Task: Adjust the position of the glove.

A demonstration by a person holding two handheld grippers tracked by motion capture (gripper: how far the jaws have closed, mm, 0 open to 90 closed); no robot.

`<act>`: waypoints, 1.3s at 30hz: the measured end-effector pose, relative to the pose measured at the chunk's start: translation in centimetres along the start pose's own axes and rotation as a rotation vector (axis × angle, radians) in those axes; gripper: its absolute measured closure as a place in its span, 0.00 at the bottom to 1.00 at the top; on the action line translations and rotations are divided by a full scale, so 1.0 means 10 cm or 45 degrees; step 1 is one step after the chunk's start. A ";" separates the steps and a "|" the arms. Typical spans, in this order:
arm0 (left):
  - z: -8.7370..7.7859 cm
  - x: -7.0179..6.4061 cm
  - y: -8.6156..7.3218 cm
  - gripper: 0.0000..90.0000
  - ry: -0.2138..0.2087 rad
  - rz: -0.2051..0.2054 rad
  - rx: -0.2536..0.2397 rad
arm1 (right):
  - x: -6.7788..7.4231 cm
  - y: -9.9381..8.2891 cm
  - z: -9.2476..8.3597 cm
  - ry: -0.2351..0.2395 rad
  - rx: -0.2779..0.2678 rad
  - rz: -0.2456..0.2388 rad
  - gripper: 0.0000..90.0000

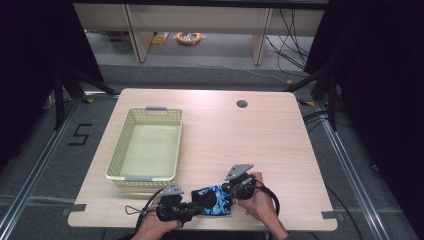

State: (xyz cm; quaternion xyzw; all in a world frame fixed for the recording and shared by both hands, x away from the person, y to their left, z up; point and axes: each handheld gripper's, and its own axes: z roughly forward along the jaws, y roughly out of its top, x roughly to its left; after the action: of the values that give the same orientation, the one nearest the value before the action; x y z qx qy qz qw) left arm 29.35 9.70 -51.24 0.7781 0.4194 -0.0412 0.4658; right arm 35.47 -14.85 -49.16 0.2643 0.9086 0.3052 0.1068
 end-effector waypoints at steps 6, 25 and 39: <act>-0.06 -0.03 0.01 0.63 -0.018 -0.004 -0.002 | -0.04 -0.02 -0.02 -0.017 -0.043 0.026 0.83; -0.18 0.23 0.04 0.46 0.063 -0.170 -0.015 | 0.19 -0.22 -0.25 0.024 -0.100 0.398 0.47; -0.03 0.30 0.08 0.59 0.028 -0.194 0.026 | 0.21 -0.25 -0.07 0.058 -0.043 0.363 0.49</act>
State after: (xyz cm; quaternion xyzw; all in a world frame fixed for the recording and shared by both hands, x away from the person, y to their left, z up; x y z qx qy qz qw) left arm 31.71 11.54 -51.90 0.7489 0.4821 -0.0723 0.4489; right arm 32.46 -15.72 -50.23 0.3817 0.8588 0.3385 0.0461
